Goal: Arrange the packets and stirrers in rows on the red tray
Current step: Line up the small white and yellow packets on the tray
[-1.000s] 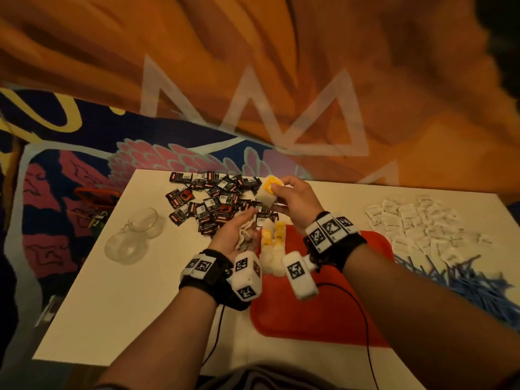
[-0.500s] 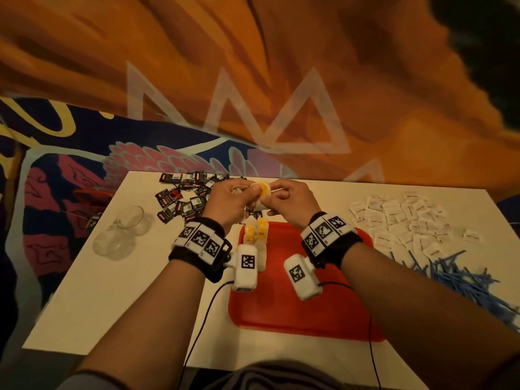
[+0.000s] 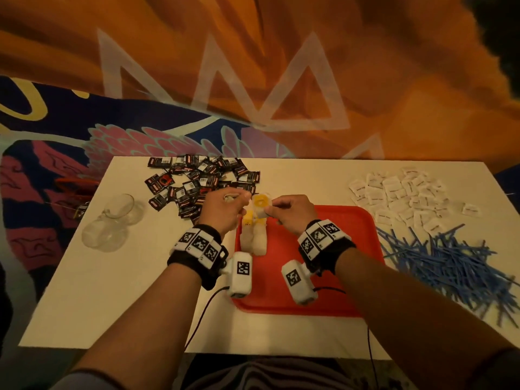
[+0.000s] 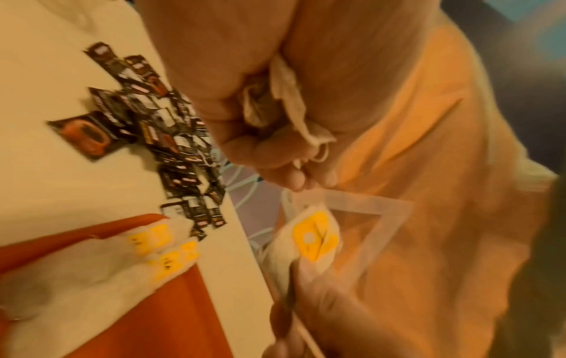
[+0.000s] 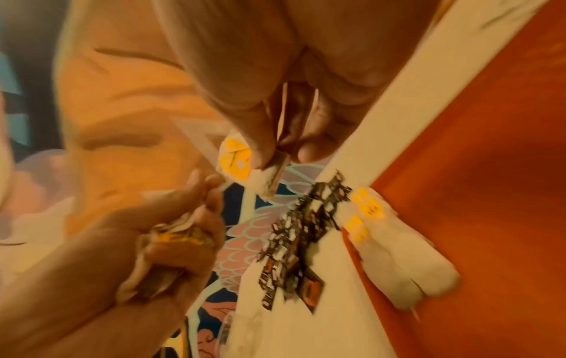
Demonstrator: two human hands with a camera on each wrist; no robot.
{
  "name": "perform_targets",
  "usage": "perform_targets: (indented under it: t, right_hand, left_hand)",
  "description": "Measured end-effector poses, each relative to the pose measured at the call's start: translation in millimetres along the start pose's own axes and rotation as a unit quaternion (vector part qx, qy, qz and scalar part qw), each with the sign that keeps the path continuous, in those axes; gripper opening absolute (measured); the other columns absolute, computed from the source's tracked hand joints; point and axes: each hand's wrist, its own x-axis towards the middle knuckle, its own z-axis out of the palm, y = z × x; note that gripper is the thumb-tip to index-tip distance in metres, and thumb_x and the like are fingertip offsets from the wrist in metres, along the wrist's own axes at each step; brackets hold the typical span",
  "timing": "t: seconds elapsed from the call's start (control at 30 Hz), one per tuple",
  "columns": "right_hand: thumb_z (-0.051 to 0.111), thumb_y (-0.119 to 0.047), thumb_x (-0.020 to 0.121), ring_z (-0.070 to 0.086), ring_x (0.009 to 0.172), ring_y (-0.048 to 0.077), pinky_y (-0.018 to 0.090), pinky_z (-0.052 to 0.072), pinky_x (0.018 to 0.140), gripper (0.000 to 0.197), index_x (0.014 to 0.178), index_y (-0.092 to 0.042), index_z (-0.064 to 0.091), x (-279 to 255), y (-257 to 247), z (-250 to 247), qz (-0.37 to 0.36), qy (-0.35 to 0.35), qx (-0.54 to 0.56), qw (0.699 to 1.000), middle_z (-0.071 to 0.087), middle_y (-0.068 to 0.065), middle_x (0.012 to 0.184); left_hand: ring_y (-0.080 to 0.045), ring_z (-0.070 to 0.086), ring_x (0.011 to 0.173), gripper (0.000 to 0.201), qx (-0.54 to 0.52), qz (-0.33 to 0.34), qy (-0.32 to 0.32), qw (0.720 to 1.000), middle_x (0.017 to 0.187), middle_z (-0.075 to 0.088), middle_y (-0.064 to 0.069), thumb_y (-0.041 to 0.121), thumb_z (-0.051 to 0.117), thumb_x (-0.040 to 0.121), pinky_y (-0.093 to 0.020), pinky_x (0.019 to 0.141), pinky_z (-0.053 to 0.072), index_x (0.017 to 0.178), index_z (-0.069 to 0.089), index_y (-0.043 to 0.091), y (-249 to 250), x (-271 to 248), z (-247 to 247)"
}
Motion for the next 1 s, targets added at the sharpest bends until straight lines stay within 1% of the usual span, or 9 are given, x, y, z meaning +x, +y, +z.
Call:
perform_targets:
  t: [0.07, 0.2, 0.33, 0.47, 0.53, 0.63, 0.73, 0.8, 1.0]
  right_hand:
    - [0.079, -0.027, 0.079, 0.061, 0.075, 0.015, 0.028, 0.049, 0.071, 0.023, 0.096, -0.012, 0.077, 2.7, 23.2, 16.8, 0.060, -0.018, -0.020, 0.998, 0.071, 0.001, 0.090]
    - [0.078, -0.030, 0.079, 0.059, 0.076, 0.011, 0.017, 0.040, 0.054, 0.028, 0.103, -0.017, 0.075, -2.9, 63.9, 48.7, 0.174, -0.033, -0.067, 0.982, 0.071, 0.001, 0.099]
    - [0.072, -0.026, 0.087, 0.055, 0.085, 0.013, 0.014, 0.036, 0.052, 0.030, 0.113, -0.013, 0.070, -10.9, 87.7, 79.5, 0.227, -0.061, -0.086, 0.968, 0.068, 0.003, 0.110]
    - [0.065, -0.023, 0.092, 0.058, 0.089, 0.014, 0.018, 0.043, 0.067, 0.027, 0.117, -0.014, 0.070, -13.5, 96.3, 107.2, 0.232, -0.044, -0.108, 0.966, 0.068, 0.002, 0.118]
    - [0.064, -0.022, 0.093, 0.061, 0.100, 0.018, 0.019, 0.041, 0.072, 0.026, 0.118, -0.014, 0.069, -10.8, 93.5, 116.2, 0.237, -0.033, -0.126, 0.963, 0.066, 0.002, 0.121]
    - [0.066, -0.025, 0.091, 0.059, 0.093, 0.017, 0.020, 0.045, 0.070, 0.022, 0.111, -0.015, 0.070, -3.2, 90.0, 124.5, 0.242, -0.020, -0.142, 0.960, 0.067, 0.004, 0.113]
    - [0.070, -0.021, 0.088, 0.050, 0.069, 0.009, 0.016, 0.034, 0.049, 0.012, 0.097, -0.015, 0.065, 1.3, 91.7, 131.2, 0.252, 0.010, -0.148, 0.956, 0.064, 0.002, 0.100]
    - [0.072, -0.018, 0.086, 0.046, 0.061, 0.004, 0.016, 0.032, 0.046, 0.012, 0.090, -0.016, 0.062, 3.2, 96.7, 135.3, 0.256, 0.034, -0.138, 0.956, 0.064, 0.003, 0.097]
    - [0.071, -0.021, 0.087, 0.054, 0.072, 0.012, 0.018, 0.036, 0.048, 0.016, 0.080, -0.022, 0.056, 4.2, 99.5, 137.5, 0.255, 0.054, -0.152, 0.953, 0.063, 0.002, 0.096]
  left_hand:
    - [-0.017, 0.055, 0.059, 0.008, -0.003, -0.041, 0.001, 0.999, 0.076, 0.067, -0.008, 0.019, 0.069, 0.092, -0.023, 0.044, 0.035, 0.085, 0.072, 0.018, -19.9, 4.2, -14.6]
    - [-0.010, 0.057, 0.058, 0.009, -0.012, -0.097, -0.008, 0.995, 0.081, 0.068, -0.005, 0.015, 0.065, 0.094, -0.024, 0.046, 0.037, 0.087, 0.071, 0.014, -53.2, 3.7, -42.4]
    - [-0.014, 0.057, 0.063, 0.006, -0.012, -0.134, -0.002, 0.991, 0.083, 0.068, -0.007, 0.015, 0.068, 0.091, -0.025, 0.047, 0.037, 0.089, 0.072, 0.012, -81.5, 1.0, -69.1]
    - [-0.014, 0.056, 0.062, 0.007, 0.003, -0.151, -0.004, 0.989, 0.081, 0.067, -0.007, 0.012, 0.068, 0.092, -0.023, 0.046, 0.035, 0.087, 0.073, 0.011, -97.5, -4.0, -91.1]
    - [-0.014, 0.056, 0.062, 0.007, 0.007, -0.154, -0.005, 0.988, 0.081, 0.068, -0.007, 0.012, 0.068, 0.092, -0.024, 0.046, 0.034, 0.087, 0.073, 0.011, -102.1, -4.9, -98.9]
    - [-0.014, 0.056, 0.062, 0.007, 0.006, -0.156, 0.000, 0.988, 0.082, 0.069, -0.007, 0.012, 0.068, 0.092, -0.023, 0.046, 0.035, 0.087, 0.073, 0.011, -104.9, -4.1, -105.8]
    - [-0.012, 0.056, 0.060, 0.007, 0.007, -0.157, 0.000, 0.988, 0.081, 0.069, -0.006, 0.012, 0.068, 0.092, -0.023, 0.046, 0.036, 0.087, 0.073, 0.011, -105.8, -2.8, -109.3]
    - [-0.012, 0.056, 0.060, 0.008, 0.005, -0.156, 0.001, 0.988, 0.080, 0.069, -0.005, 0.012, 0.068, 0.092, -0.022, 0.045, 0.036, 0.087, 0.073, 0.012, -106.8, -2.2, -110.3]
    - [-0.012, 0.056, 0.059, 0.007, 0.003, -0.158, -0.006, 0.987, 0.079, 0.069, -0.005, 0.011, 0.068, 0.092, -0.022, 0.045, 0.036, 0.088, 0.074, 0.011, -109.7, 2.6, -107.3]
